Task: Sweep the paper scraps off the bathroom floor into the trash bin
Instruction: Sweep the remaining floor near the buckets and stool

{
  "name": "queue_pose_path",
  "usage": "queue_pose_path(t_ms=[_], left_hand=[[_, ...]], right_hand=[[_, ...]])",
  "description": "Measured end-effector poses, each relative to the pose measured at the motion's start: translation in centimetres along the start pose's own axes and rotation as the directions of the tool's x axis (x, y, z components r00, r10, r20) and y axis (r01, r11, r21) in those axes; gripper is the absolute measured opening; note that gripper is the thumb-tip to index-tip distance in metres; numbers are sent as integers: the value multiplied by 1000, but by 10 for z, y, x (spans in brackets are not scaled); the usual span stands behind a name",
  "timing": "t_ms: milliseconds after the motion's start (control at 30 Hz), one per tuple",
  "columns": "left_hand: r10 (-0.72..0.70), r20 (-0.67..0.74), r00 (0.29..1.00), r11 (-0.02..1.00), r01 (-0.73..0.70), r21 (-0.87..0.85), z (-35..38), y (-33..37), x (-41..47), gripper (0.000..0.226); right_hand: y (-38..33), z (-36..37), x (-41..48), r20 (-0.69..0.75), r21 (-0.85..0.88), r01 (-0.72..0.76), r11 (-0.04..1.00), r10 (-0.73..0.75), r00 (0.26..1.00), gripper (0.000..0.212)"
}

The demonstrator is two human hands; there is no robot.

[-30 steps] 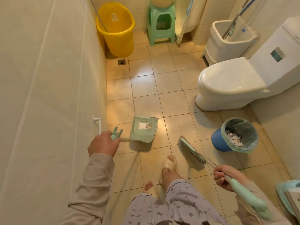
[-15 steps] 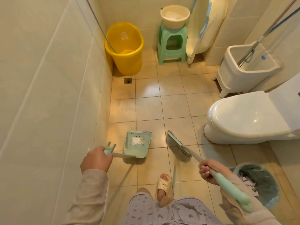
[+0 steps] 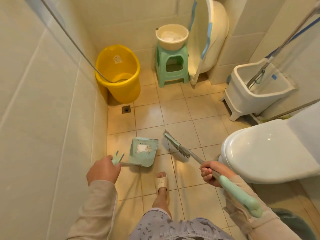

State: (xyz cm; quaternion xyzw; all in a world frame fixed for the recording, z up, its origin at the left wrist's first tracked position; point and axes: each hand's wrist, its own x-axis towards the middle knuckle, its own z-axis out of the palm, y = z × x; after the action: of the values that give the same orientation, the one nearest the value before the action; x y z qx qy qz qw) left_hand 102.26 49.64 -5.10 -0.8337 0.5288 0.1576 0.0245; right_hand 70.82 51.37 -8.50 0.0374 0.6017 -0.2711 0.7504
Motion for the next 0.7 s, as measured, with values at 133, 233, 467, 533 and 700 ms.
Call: queue_pose_path(t_ms=[133,233,467,533,700], left_hand=[[122,61,991,990,-126,56,-21,52,72,33],[200,86,976,974,-208,88,-37,92,121,35],[467,131,874,868,-482,121,-62,194,195,35],[524,125,843,832,-538,134,-65,222,210,31],[605,114,788,764,-615,195,-59,291,249,22]], right_hand=[[-44,14,24,-40,86,2,996,1,999,28],[-73,20,33,-81,151,21,988,-9,997,37],[-126,9,43,-137,326,42,944,3,991,36],[-141,8,50,-142,364,38,931,15,990,35],[-192,-1,74,-166,473,79,878,1,986,30]])
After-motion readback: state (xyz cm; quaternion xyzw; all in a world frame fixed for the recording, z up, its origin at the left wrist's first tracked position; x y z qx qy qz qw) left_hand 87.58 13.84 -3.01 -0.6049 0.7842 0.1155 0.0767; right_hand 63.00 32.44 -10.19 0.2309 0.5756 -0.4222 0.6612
